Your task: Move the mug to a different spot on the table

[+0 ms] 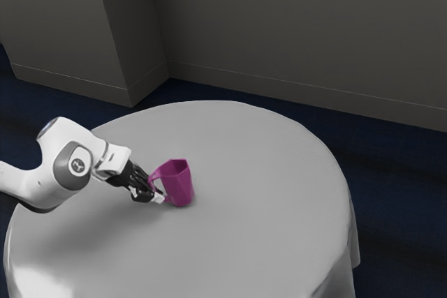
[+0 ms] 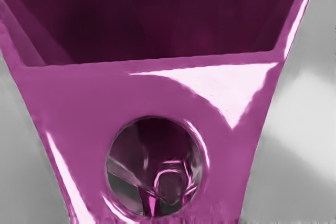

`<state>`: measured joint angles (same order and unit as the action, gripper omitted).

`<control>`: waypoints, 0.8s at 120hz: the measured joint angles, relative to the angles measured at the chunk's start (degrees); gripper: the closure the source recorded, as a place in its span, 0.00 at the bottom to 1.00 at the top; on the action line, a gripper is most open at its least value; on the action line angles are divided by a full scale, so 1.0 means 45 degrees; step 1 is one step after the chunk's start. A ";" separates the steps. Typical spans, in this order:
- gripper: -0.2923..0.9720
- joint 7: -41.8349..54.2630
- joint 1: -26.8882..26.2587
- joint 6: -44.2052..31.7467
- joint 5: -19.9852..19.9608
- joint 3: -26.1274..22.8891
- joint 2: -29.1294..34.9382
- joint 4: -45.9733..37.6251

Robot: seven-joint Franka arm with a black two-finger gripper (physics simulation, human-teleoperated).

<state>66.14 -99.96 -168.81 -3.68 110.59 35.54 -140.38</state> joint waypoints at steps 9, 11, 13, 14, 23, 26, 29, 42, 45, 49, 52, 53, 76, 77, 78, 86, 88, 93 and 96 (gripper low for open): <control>0.56 -0.0003 0.0004 0.0070 -0.0010 -0.0002 -0.0003 0.0001; 0.54 -0.0004 0.0010 0.0083 -0.0011 -0.0002 -0.0007 0.0001; 0.51 -0.0005 0.0014 0.0094 -0.0013 0.0003 -0.0010 0.0001; 0.50 -0.0005 0.0019 0.0100 -0.0013 0.0002 -0.0014 0.0001; 0.43 -0.0010 0.0070 0.0145 -0.0017 0.0003 -0.0080 0.0001; 0.41 -0.0017 0.0100 0.0158 -0.0017 0.0001 -0.0133 0.0001; 0.39 -0.0045 0.0123 0.0177 -0.0013 0.0000 -0.0221 0.0001; 0.33 -0.0477 0.0168 0.0341 0.0027 -0.0002 -0.1248 -0.0053; 0.32 -0.0626 0.0174 0.0391 0.0035 -0.0003 -0.1530 -0.0069; 0.31 -0.0856 0.0178 0.0462 0.0045 -0.0003 -0.1968 -0.0108; 0.30 -0.1063 0.0187 0.0520 0.0051 -0.0003 -0.2405 -0.0158; 0.30 -0.1133 0.0189 0.0541 0.0052 -0.0003 -0.2536 -0.0171; 0.27 -0.3114 0.0216 0.1671 0.0067 -0.0353 -0.5909 -0.0214; 0.27 -0.3211 0.0217 0.1747 0.0064 -0.0399 -0.6047 -0.0208; 0.27 -0.3311 0.0217 0.1833 0.0059 -0.0440 -0.6203 -0.0198; 0.26 -0.4108 0.0212 0.2559 -0.0056 -0.0809 -0.7268 0.0008; 0.26 -0.4296 0.0196 0.2747 -0.0126 -0.0876 -0.7479 0.0068; 0.26 -0.4746 0.0117 0.3232 -0.0334 -0.0975 -0.7981 0.0269; 0.25 -0.5004 0.0044 0.3522 -0.0439 -0.1007 -0.8229 0.0421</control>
<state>43.62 -99.76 -152.96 -5.66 106.06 -1.49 -138.49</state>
